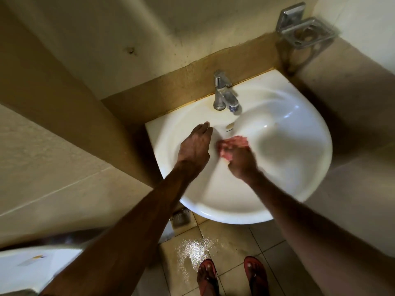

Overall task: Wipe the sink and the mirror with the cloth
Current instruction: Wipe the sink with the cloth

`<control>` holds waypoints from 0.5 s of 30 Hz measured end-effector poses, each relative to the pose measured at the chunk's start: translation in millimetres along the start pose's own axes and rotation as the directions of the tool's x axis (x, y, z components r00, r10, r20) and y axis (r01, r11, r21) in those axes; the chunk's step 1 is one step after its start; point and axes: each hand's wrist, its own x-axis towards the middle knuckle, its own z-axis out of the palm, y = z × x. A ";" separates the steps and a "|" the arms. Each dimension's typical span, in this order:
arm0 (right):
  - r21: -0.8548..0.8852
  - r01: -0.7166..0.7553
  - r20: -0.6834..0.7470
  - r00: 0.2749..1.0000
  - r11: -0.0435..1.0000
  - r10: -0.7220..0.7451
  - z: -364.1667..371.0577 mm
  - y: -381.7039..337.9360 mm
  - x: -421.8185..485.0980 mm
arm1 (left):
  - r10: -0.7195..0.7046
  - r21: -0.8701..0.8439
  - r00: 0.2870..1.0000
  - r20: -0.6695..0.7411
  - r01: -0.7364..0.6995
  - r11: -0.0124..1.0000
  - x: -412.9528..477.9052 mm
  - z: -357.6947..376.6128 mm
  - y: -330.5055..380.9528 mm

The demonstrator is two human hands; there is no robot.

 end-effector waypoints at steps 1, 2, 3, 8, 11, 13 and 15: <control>0.106 -0.006 0.072 0.997 0.994 -0.002 4.3 -25.6 -12.7 | -0.022 -0.031 1.000 0.000 0.022 0.999 1.6 -0.8 -1.2; 0.183 -0.036 0.172 0.985 0.982 0.004 2.1 -50.3 -29.0 | -0.035 -0.053 0.999 0.003 0.035 0.998 4.8 0.2 -2.8; 0.248 -0.055 0.260 0.966 0.967 -0.012 -2.5 -68.7 -42.9 | -0.040 -0.047 0.999 0.018 0.041 0.998 7.4 0.4 -2.1; 0.393 -0.087 0.500 0.856 0.916 -0.133 -33.7 -46.5 -75.8 | -0.029 0.172 0.999 0.037 0.022 0.985 -0.5 3.1 23.0; 0.172 0.022 0.501 0.859 0.985 -0.107 -64.4 8.9 -64.7 | -0.057 0.150 0.998 0.034 0.051 0.987 -10.1 9.2 38.5; 0.089 0.056 0.474 0.876 0.994 -0.092 -90.7 42.9 -45.9 | -0.069 0.138 0.996 0.051 0.061 0.989 -14.5 15.3 42.3; 0.011 0.039 0.346 0.937 0.999 -0.041 -100.5 81.7 -18.8 | -0.089 0.132 0.992 0.086 0.077 0.988 -14.1 19.3 38.1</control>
